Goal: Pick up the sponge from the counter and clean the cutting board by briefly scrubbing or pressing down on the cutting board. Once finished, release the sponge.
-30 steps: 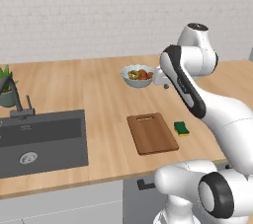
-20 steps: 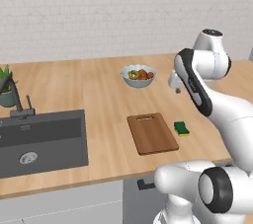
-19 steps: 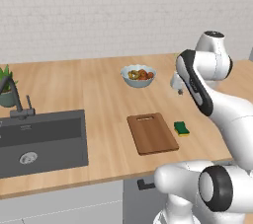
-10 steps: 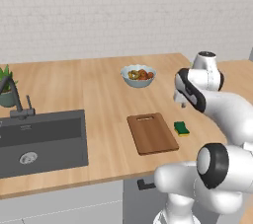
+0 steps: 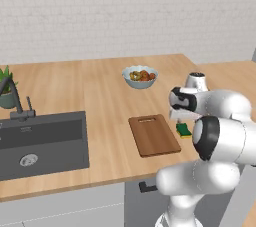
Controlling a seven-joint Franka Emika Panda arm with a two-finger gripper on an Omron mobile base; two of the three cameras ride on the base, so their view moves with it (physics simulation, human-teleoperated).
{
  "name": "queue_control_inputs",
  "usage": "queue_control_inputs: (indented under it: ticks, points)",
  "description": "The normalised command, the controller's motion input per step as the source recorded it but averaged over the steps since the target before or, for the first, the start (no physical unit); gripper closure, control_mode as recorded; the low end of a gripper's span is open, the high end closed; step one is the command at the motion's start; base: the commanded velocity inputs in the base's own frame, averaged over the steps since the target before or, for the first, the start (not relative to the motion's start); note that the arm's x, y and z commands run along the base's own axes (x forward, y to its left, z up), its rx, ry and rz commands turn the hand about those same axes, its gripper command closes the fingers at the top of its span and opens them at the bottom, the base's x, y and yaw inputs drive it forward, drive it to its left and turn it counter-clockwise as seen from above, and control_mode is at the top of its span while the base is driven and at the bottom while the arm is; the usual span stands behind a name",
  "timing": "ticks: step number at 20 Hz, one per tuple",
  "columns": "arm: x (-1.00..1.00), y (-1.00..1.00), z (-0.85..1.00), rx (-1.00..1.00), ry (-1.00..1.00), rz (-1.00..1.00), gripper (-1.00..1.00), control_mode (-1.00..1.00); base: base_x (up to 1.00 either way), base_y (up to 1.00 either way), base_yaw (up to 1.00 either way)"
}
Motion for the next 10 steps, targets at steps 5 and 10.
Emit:
queue_control_inputs:
  ticks: [5, 10]
  points:
    - [0.09, 0.00, -0.47, 0.00, 0.00, 0.00, -1.00, -1.00, 0.00, 0.00, 0.00]
    - [0.03, 0.00, -0.30, 0.00, 0.00, 0.00, -1.00, -1.00, 0.00, 0.00, 0.00]
